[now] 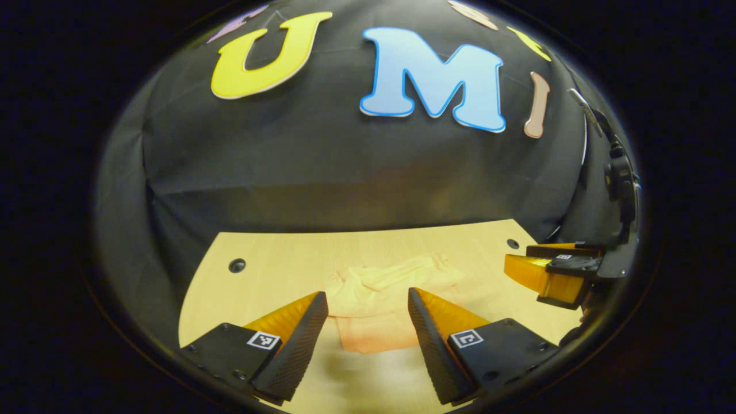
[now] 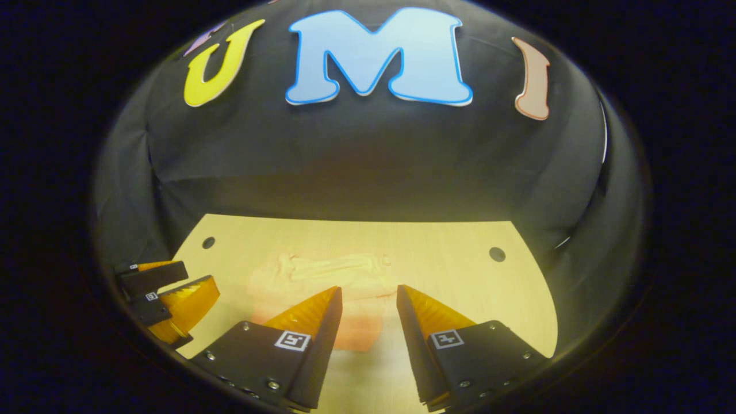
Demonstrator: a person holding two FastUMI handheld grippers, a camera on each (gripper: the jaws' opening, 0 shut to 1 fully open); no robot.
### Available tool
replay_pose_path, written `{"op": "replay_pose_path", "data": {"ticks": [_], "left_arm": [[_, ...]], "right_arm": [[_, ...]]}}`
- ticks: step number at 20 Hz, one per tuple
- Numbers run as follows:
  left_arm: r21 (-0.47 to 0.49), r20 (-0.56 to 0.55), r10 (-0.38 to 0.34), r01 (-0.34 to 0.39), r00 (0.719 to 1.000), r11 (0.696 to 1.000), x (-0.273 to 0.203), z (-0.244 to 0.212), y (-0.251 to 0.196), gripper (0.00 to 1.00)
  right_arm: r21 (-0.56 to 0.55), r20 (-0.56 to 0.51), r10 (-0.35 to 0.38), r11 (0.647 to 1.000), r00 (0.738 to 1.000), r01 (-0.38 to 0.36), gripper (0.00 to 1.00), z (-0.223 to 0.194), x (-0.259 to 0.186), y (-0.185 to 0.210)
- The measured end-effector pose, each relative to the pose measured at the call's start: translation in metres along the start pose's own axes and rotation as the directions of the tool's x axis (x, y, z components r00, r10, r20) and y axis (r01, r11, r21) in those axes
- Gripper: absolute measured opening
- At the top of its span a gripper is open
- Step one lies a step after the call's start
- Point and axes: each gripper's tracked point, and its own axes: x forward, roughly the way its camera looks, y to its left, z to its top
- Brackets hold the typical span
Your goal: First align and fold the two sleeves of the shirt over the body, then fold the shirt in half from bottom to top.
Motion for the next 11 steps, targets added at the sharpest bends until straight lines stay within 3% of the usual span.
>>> {"op": "replay_pose_path", "data": {"ticks": [2, 9, 11], "left_arm": [[-0.005, 0.018, 0.003, -0.003, 1.000, 1.000, -0.036, 0.005, -0.005, 0.88], [-0.039, 0.077, 0.070, -0.067, 0.995, 0.997, -0.129, 0.003, 0.002, 0.88], [-0.054, 0.091, 0.097, -0.092, 0.991, 0.994, -0.145, 0.004, 0.009, 0.92]], "right_arm": [[-0.003, 0.022, 0.014, 1.000, 1.000, -0.014, 0.61, 0.000, -0.032, 0.004], [-0.028, 0.128, 0.073, 0.997, 0.989, -0.070, 0.59, -0.009, -0.116, 0.030], [-0.037, 0.158, 0.084, 0.996, 0.984, -0.079, 0.61, -0.011, -0.129, 0.036]]}}
